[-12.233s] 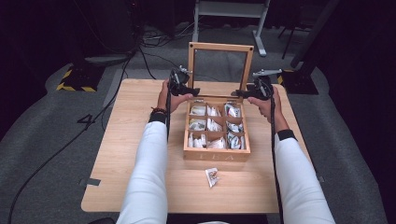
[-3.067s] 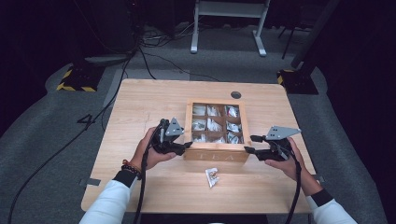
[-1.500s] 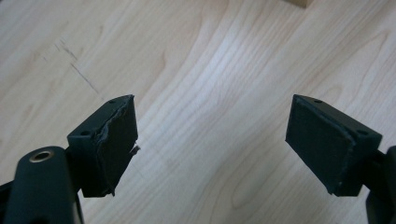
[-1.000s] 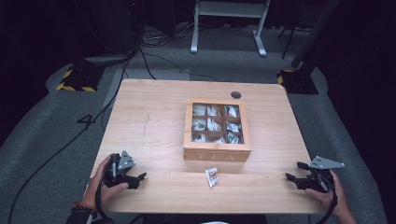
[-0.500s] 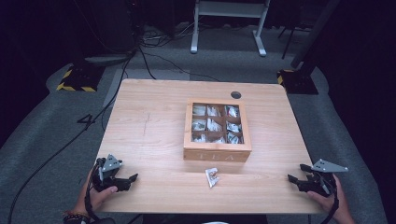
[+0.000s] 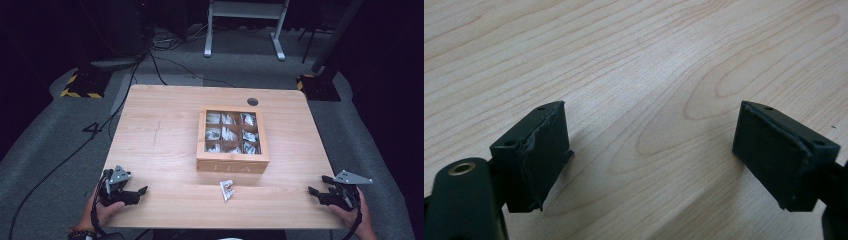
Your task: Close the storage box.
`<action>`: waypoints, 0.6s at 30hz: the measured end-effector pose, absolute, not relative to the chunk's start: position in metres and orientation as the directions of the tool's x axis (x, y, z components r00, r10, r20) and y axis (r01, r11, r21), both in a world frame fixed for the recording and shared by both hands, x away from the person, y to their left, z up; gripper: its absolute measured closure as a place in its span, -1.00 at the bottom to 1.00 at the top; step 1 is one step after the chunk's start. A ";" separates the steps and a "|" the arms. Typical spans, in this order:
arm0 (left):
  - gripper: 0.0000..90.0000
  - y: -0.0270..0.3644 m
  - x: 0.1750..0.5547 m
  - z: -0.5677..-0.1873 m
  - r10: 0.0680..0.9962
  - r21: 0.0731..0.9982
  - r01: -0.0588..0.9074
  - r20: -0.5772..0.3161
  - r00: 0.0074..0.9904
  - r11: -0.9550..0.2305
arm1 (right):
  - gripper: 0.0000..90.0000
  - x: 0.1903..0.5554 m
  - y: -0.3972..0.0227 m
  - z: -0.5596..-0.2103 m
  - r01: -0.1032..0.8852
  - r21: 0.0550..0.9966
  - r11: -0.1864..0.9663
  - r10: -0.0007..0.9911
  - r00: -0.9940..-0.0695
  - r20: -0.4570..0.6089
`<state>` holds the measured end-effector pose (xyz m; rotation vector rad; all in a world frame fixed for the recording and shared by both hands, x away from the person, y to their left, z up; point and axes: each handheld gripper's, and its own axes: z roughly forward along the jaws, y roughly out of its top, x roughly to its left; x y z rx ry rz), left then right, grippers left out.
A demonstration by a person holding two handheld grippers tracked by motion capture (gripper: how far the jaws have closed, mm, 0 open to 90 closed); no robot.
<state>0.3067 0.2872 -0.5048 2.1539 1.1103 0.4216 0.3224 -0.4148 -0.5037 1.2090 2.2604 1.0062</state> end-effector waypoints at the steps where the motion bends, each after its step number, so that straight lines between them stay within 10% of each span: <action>1: -0.66 0.287 0.307 -0.505 0.810 0.689 0.593 -0.015 0.586 -0.416 | -0.50 0.322 -0.415 -0.504 0.556 0.744 0.371 0.833 -0.553 -0.001; 18: -0.66 0.287 0.307 -0.505 0.810 0.689 0.593 -0.015 0.586 -0.416 | -0.50 0.323 -0.416 -0.504 0.559 0.745 0.363 0.840 -0.542 -0.002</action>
